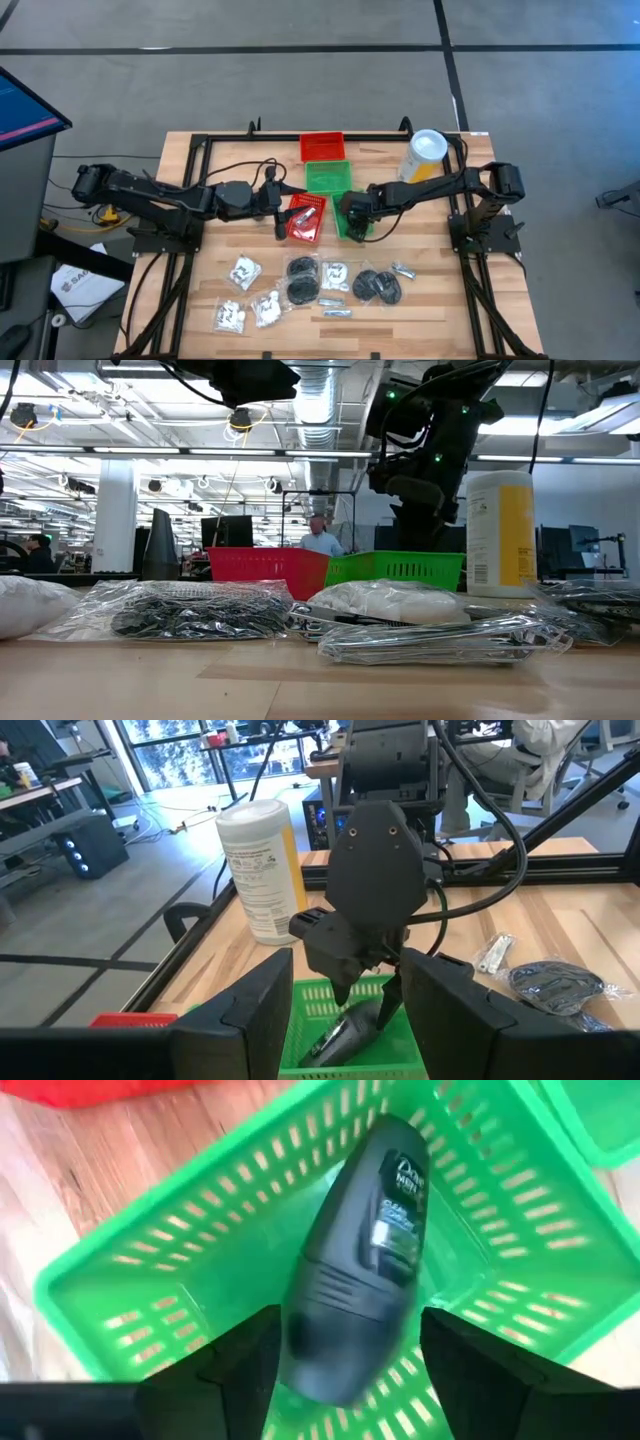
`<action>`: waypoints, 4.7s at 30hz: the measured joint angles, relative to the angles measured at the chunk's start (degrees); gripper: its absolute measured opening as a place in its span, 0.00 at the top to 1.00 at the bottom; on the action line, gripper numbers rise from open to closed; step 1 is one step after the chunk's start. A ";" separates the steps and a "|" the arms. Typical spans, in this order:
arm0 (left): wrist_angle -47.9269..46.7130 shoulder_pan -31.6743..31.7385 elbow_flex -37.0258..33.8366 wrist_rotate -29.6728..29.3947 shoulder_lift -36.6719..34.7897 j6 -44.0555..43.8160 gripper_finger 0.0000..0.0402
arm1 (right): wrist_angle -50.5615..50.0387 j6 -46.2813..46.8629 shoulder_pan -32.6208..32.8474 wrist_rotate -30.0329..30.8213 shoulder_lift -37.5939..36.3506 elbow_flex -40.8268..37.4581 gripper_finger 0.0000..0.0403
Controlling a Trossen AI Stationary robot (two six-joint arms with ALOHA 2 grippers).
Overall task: Pick & Place Travel size toiletries
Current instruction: Put the black hairbrush into the top red bin
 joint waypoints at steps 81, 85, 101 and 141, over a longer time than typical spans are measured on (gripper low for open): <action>-2.18 0.00 0.00 0.05 0.02 -2.97 0.56 | -2.07 20.72 30.12 -3.28 4.76 0.00 0.48; -2.17 0.00 0.00 0.07 0.02 -2.95 0.56 | -2.84 20.82 30.12 -3.28 4.76 0.00 0.62; -2.12 0.00 0.00 0.04 0.02 -2.97 0.56 | -8.36 20.08 29.99 -4.20 4.33 3.45 1.00; -2.10 0.04 0.00 2.32 0.02 3.41 0.56 | -17.92 -16.18 20.20 7.53 4.31 33.30 1.00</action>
